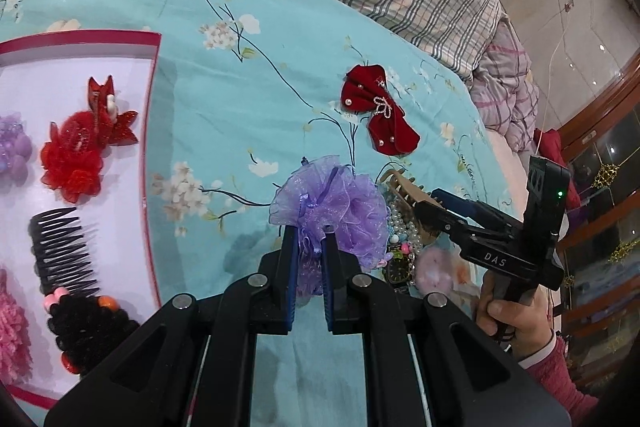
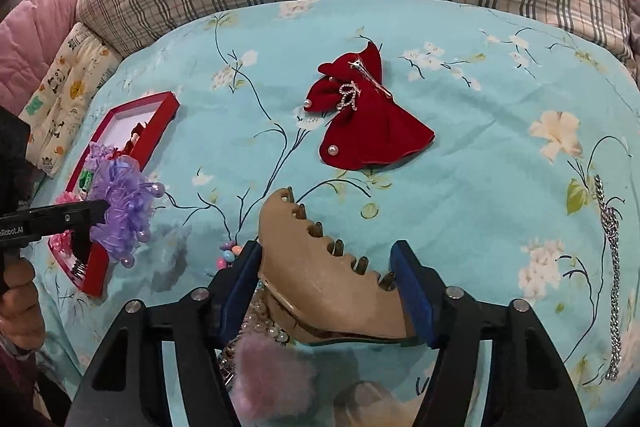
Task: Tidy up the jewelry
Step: 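Carry purple flower clip and tan claw clip into the box and open both tools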
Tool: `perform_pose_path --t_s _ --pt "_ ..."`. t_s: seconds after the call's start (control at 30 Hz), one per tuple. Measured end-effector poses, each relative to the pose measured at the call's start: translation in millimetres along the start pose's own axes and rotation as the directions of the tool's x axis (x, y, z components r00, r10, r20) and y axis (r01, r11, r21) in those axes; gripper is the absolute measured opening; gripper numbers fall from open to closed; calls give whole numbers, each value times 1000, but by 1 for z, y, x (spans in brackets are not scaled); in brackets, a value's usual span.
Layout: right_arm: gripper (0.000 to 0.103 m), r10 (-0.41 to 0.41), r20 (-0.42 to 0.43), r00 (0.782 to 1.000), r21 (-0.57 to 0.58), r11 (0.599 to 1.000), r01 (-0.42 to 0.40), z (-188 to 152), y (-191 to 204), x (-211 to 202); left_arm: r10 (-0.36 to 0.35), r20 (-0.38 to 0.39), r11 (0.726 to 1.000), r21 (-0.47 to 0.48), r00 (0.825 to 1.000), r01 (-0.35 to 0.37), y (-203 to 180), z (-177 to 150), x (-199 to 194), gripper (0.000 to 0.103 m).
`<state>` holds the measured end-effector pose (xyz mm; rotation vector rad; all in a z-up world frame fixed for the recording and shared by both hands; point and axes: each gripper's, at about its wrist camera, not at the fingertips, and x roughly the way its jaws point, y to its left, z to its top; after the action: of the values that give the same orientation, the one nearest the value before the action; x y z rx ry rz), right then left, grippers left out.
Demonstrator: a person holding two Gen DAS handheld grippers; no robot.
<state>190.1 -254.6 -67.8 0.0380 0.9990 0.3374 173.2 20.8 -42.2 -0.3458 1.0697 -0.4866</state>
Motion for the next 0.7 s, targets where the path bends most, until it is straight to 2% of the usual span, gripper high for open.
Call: perform_pose_path --t_s 0.3,0.47,0.7 --pt "66 43 67 997 53 997 -47 3 13 -28 17 54 1000 -11 998 -16 11 0 -30 8" --pt "66 83 101 991 44 995 -88 9 40 -38 38 94 999 -32 995 -36 23 -2 -52 8" --pt "66 156 104 982 1 988 -157 12 92 -31 81 138 994 -81 987 -70 52 -11 -85 8"
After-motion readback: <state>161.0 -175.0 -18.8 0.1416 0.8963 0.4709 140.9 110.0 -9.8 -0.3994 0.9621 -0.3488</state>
